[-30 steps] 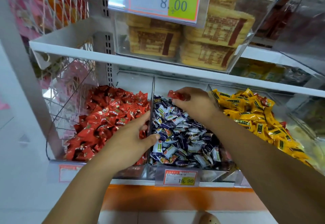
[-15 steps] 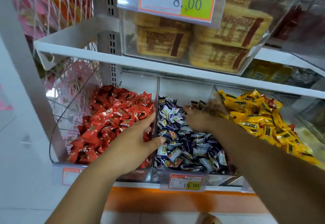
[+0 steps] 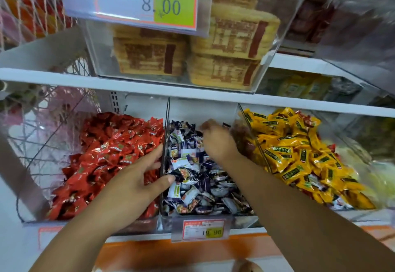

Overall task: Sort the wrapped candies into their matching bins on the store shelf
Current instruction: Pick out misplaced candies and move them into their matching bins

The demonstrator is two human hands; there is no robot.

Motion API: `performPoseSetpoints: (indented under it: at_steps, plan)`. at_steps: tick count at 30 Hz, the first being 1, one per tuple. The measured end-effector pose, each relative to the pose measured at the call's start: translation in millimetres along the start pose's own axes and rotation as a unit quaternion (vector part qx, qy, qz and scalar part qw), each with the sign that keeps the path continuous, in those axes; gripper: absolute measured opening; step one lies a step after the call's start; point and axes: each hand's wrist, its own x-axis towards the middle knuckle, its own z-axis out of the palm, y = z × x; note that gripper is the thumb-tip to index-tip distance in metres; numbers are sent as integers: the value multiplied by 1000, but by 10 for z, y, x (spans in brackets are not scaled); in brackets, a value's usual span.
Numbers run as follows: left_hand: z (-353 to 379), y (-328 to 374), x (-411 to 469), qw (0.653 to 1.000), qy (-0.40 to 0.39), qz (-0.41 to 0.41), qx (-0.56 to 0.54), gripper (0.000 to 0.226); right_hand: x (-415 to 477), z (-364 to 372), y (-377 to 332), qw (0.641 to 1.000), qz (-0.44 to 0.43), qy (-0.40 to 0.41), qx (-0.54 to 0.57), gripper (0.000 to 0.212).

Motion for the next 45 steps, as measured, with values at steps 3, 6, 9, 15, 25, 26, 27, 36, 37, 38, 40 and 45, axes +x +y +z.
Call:
performPoseSetpoints:
  at_steps: [3, 6, 9, 15, 25, 26, 27, 36, 37, 38, 40, 45]
  plan:
    - [-3, -34, 12, 1000, 5, 0, -7, 73, 280, -46, 151, 996, 62, -15, -67, 40]
    - [5, -14, -4, 1000, 8, -4, -8, 69, 428, -39, 137, 977, 51, -107, -180, 46]
    - [14, -20, -13, 1000, 11, -1, -14, 70, 513, 4, 156, 968, 8, -118, -221, 46]
    - [19, -71, 3, 1000, 6, 8, -15, 75, 510, 5, 330, 990, -21, -98, -98, 40]
    - [-5, -49, 24, 1000, 4, 11, -2, 73, 458, -19, 262, 982, 57, -70, 168, 14]
    - [-12, -39, 18, 1000, 4, 13, 0, 72, 449, -39, 245, 979, 57, -55, 188, 12]
    - [-13, -38, 14, 1000, 3, 16, 2, 72, 429, -70, 222, 975, 62, -44, 209, 12]
    - [37, -80, 23, 1000, -4, 28, 3, 72, 65, -448, -450, 939, -65, -7, 337, 10]
    - [41, -76, 20, 1000, -4, 26, 4, 71, 41, -459, -579, 933, -86, -30, 349, 12]
    - [41, -72, 18, 1000, -1, 25, 3, 71, 32, -455, -702, 925, -106, -64, 360, 15]
    - [32, -60, 13, 1000, 3, 22, 4, 71, 47, -426, -876, 907, -129, -129, 379, 19]
    - [19, -50, 42, 1000, -8, 28, -3, 71, 211, -540, -578, 969, -61, -99, 217, 18]
